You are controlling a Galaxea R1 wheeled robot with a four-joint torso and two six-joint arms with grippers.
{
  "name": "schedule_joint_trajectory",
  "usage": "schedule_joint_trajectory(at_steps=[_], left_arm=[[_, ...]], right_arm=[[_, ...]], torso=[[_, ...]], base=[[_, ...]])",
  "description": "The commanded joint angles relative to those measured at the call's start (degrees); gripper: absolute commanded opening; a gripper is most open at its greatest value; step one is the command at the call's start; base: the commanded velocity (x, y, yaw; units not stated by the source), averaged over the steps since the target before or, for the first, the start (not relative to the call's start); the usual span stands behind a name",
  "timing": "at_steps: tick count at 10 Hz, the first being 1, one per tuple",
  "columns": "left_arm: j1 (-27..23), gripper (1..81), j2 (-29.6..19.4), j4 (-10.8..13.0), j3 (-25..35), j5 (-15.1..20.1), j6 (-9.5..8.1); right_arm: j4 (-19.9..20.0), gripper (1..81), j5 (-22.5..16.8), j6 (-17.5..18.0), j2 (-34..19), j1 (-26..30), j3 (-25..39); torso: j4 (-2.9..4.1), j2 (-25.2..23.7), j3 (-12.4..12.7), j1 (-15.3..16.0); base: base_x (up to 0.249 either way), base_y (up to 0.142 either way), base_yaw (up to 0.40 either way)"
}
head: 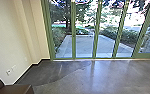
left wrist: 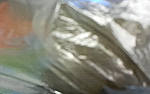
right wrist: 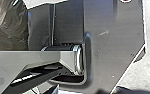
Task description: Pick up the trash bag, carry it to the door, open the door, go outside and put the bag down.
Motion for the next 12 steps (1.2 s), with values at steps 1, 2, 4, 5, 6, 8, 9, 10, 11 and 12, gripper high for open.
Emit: schedule_joint_trajectory(at_steps=[1, 2, 4, 5, 6, 8, 9, 10, 11, 12], left_arm=[[-3.1, 1.0, -0.2, 0.2, 0.0, 3.7, 0.23], [-3.1, 1.0, -0.2, 0.2, 0.0, 3.7, 0.23], [-3.1, 1.0, -0.2, 0.3, 0.0, 3.7, 0.23], [-3.1, 1.0, -0.2, 0.3, 0.0, 3.7, 0.23], [-3.1, 1.0, -0.2, 0.2, 0.0, 3.7, 0.23], [-3.1, 1.0, -0.1, 0.2, 0.0, 3.7, 0.23], [-3.1, 1.0, -0.1, 0.2, 0.0, 3.7, 0.23], [-3.1, 1.0, -0.1, 0.2, 0.0, 3.7, 0.23], [-3.1, 1.0, -0.1, 0.2, 0.0, 3.6, 0.23], [-3.1, 1.0, -0.1, 0.2, 0.0, 3.6, 0.23]], right_arm=[[-0.2, 81.1, -3.8, -0.1, 0.3, 2.5, 0.1], [-0.2, 81.1, -3.8, -0.1, 0.3, 2.5, 0.1], [-0.2, 81.1, -3.8, -0.1, 0.3, 2.5, 0.1], [-0.2, 81.1, -3.8, -0.1, 0.3, 2.5, 0.1], [-0.2, 81.1, -3.8, -0.1, 0.4, 2.5, 0.1], [-0.3, 81.1, -3.8, -0.1, 0.5, 2.6, 0.1], [-0.3, 81.1, -3.8, -0.1, 0.5, 2.7, 0.1], [-0.3, 81.1, -3.9, -0.1, 0.6, 2.7, 0.1], [-0.3, 81.1, -3.9, -0.1, 0.6, 2.7, 0.1], [-0.3, 81.1, -3.9, -0.1, 0.6, 2.7, 0.1]], torso=[[0.00, 0.0, 0.0, 0.0], [0.00, 0.0, 0.0, 0.0], [0.00, 0.0, 0.0, 0.0], [0.00, 0.0, 0.0, 0.0], [0.00, 0.0, 0.0, 0.0], [0.00, 0.0, 0.0, 0.0], [0.00, 0.0, 0.0, 0.0], [0.00, 0.0, 0.0, 0.0], [0.00, 0.0, 0.0, 0.0], [0.00, 0.0, 0.0, 0.0]], base=[[0.000, 0.000, -0.292], [0.000, 0.000, -0.292], [0.000, 0.000, -0.292], [0.000, 0.000, -0.292], [0.000, 0.000, -0.292], [0.000, 0.000, -0.292], [0.000, 0.000, -0.292], [0.000, 0.000, -0.292], [0.000, 0.000, -0.292], [0.000, 0.000, -0.292]])
